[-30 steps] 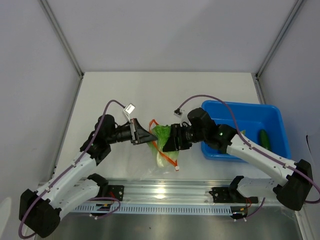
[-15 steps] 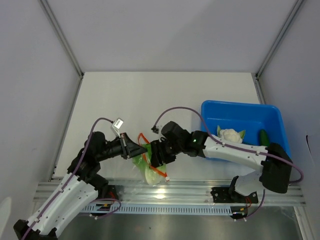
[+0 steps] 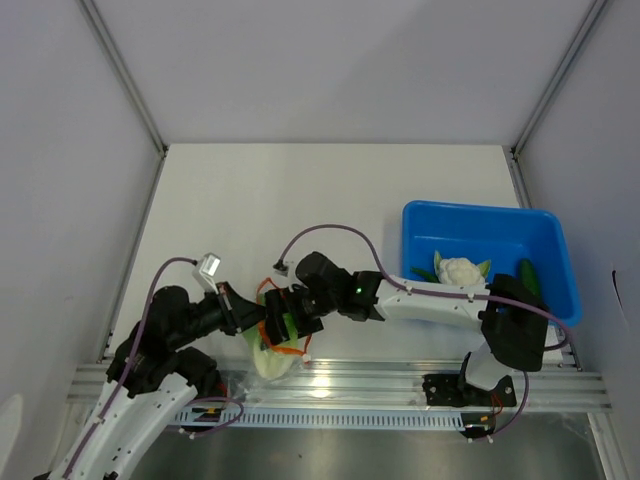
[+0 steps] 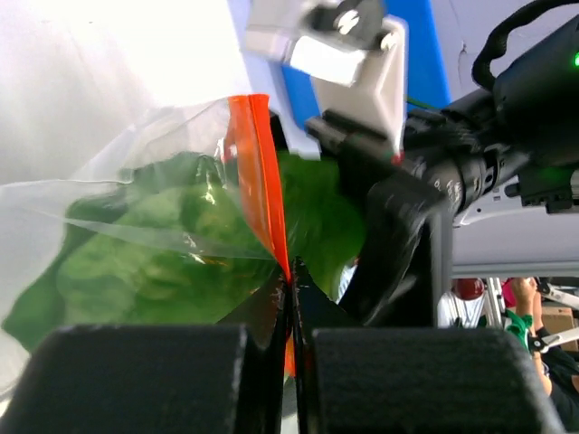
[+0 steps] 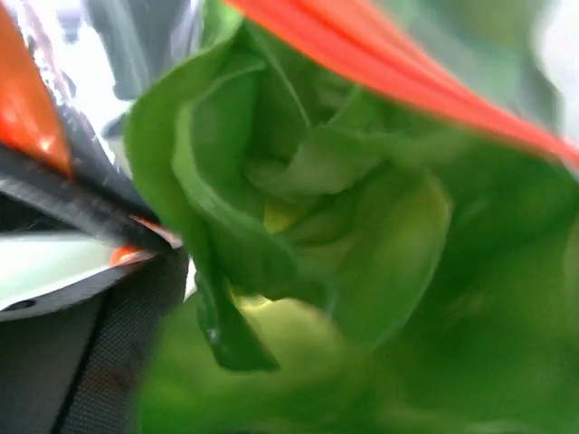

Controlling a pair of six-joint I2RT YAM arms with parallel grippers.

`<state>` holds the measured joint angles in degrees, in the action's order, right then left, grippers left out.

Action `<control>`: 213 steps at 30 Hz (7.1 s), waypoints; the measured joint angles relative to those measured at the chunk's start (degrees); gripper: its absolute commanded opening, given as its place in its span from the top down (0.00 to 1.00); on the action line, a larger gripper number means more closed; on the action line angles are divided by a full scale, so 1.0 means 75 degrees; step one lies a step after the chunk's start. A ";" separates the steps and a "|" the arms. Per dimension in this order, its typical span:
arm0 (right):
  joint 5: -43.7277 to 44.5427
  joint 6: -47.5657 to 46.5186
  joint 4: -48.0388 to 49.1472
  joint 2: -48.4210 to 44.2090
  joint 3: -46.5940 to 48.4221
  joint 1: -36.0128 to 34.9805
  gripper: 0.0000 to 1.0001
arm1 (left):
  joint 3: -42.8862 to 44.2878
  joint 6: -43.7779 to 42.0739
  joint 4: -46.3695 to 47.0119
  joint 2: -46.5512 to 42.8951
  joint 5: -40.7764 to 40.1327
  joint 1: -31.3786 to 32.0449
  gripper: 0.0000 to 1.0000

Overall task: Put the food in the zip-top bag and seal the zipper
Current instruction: Place the fake vegetable in the zipper food storage bag, then adjust the zipper food storage bag at the center of the board, then pick up the fake vegetable from the bin.

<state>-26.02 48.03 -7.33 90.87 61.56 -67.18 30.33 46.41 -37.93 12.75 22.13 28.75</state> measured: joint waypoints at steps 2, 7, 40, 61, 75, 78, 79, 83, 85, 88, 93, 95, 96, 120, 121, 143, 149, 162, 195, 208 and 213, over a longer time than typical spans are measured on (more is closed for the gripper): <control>-0.0026 -0.0236 -0.0318 0.0303 0.0364 -0.0143 0.01 | 0.0105 -0.0017 -0.0224 -0.0009 -0.0073 0.0000 0.99; 0.0353 -0.0813 -0.1192 0.0221 0.0720 -0.0396 0.01 | 0.0117 -0.0035 -0.0592 -0.0047 -0.0140 0.0000 0.99; 0.1559 -0.1428 -0.0227 -0.2273 -0.2355 0.1545 0.31 | 0.0221 -0.0050 -0.0810 0.0015 -0.0096 0.0000 0.99; 0.0458 -0.1419 0.2573 -0.0166 -0.2352 0.1527 0.53 | 0.0233 0.0006 -0.0790 0.0015 -0.0020 0.0000 0.99; 0.0562 -0.1632 0.2422 -0.0192 -0.2279 0.1329 1.00 | 0.0289 0.0003 -0.0813 0.0012 0.0032 0.0000 0.99; 0.0784 -0.1789 0.1743 -0.0615 -0.2025 0.1303 1.00 | 0.0289 0.0006 -0.0694 0.0096 0.0099 0.0000 1.00; 0.0880 -0.1859 0.1306 -0.0804 -0.1821 0.1300 1.00 | 0.0289 0.0006 -0.0609 0.0166 0.0128 0.0000 0.99; 0.1341 -0.2046 -0.0551 -0.1524 -0.0379 0.1285 1.00 | 0.0548 0.0026 -0.0335 0.0688 0.0315 0.0000 1.00; 0.1521 -0.2069 -0.1373 -0.1772 0.0606 0.1274 1.00 | 0.0901 0.0047 -0.0093 0.1037 0.0437 0.0000 1.00; 0.1714 -0.2049 -0.2005 -0.2092 0.1641 0.1274 1.00 | 0.1177 0.0152 0.0513 0.1314 0.0650 0.0000 0.99; 0.1778 -0.1950 -0.2416 -0.2247 0.1527 0.1510 1.00 | 0.0656 0.0399 0.1364 0.1839 0.0965 0.0000 0.99; 0.1999 -0.1938 -0.2862 -0.1909 0.1440 0.1667 1.00 | 0.0469 0.0501 0.1416 0.2075 0.1032 0.0000 0.99; 0.2145 -0.1941 -0.3147 -0.1734 0.1440 0.1725 1.00 | 0.0443 0.0562 0.1396 0.2157 0.1064 0.0000 0.99; 0.2859 -0.1807 -0.4823 -0.3008 0.2145 0.1827 1.00 | 0.2189 0.0580 0.0892 0.1891 0.0816 0.0000 0.99; 0.2809 -0.1807 -0.4744 -0.3162 0.2052 0.1845 1.00 | 0.2282 0.0557 0.1061 0.1778 0.0825 0.0000 1.00; 0.2396 -0.2174 -0.4278 -0.2678 0.1673 0.2279 1.00 | 0.0338 0.0530 0.1749 0.2710 0.0941 -0.0029 1.00; 0.2801 -0.2428 -0.5668 -0.1539 0.3077 0.2177 1.00 | 0.1932 0.0300 0.0533 0.3086 0.0868 -0.0038 0.99; 0.2375 -0.2241 -0.4459 -0.2882 0.2092 0.2291 1.00 | 0.0600 0.0149 0.1638 0.2949 0.1037 -0.0146 0.99; 0.3494 -0.2113 -0.5505 -0.2157 0.3031 0.2279 0.36 | 0.2028 -0.0079 0.1976 0.4182 0.1492 -0.0289 0.99; 0.4526 -0.2206 -0.6589 -0.3416 0.3276 0.6764 0.01 | 0.2530 -0.0204 0.2209 0.4765 0.1577 -0.0297 0.99; 0.4030 -0.1763 -0.6726 -0.2734 0.1393 0.8443 0.01 | 0.2530 -0.0201 0.2229 0.4765 0.1690 -0.0303 0.99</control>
<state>4.21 34.81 -57.78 70.37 72.01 -3.86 49.30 44.91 -21.21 48.49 34.81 26.48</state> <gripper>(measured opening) 0.993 0.005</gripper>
